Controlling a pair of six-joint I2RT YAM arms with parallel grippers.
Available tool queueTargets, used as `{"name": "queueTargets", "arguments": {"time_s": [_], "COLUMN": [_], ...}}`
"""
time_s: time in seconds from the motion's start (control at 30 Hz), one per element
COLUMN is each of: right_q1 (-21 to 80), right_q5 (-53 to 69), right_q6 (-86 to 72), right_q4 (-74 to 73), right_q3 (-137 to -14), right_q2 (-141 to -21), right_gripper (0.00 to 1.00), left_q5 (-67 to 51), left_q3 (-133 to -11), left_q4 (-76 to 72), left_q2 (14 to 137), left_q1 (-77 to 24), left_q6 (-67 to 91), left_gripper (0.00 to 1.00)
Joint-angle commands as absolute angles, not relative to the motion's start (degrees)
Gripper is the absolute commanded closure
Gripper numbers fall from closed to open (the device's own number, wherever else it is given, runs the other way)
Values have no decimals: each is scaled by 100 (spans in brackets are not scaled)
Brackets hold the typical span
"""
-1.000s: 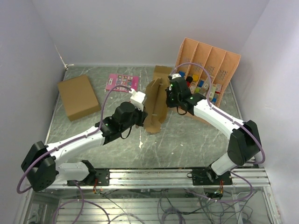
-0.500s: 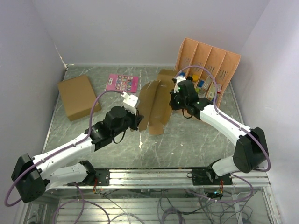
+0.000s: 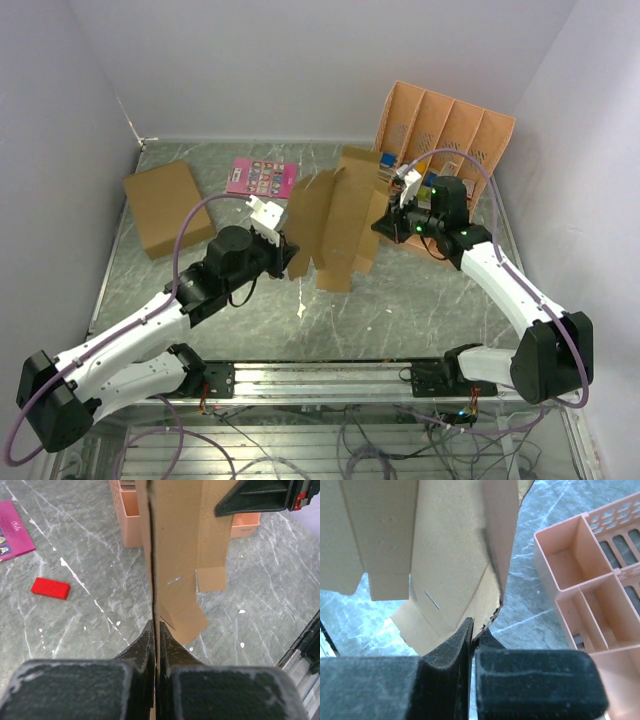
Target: Fold the paper box
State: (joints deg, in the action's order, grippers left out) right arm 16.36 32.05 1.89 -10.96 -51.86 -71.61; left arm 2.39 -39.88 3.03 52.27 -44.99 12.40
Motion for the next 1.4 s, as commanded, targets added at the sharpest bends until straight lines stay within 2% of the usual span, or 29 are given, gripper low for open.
{"name": "queueTargets", "arguments": {"time_s": [0.0,0.43,0.7,0.9,0.97,1.07,1.23,1.37], "right_q1": [1436,1244,1108,1055,1049,1054,985,775], "right_q5": [4019,4557,4638,3917,4013,4431,4482,4750], "right_q6": [650,432,298,186,311,628,1406,1864], "right_q4": [-921,-581,-514,-795,-944,-959,-987,-1316], "right_q3": [-5116,-4911,-4825,-4943,-4945,-4845,-4840,-4986], "right_q2": [-7078,-6862,-6845,-7050,-7179,-7314,-7574,-7734], "right_gripper": [100,100,100,100,100,93,74,67], "left_q5": [-880,-2808,-3185,-2716,-2649,-2524,-2248,-2256], "left_q3": [-4166,-4096,-3966,-4176,-4183,-4137,-4388,-4703], "left_q4": [-177,-1044,-1693,-716,-507,-489,-299,96], "left_q2": [5243,5665,5905,5723,5701,5684,5817,5995], "left_q1": [-4279,-3324,-3100,-3093,-3094,-3094,-3093,-3093], "left_q6": [1301,2766,3107,2219,1936,1521,558,-241], "left_gripper": [93,93,93,93,93,93,93,93]}}
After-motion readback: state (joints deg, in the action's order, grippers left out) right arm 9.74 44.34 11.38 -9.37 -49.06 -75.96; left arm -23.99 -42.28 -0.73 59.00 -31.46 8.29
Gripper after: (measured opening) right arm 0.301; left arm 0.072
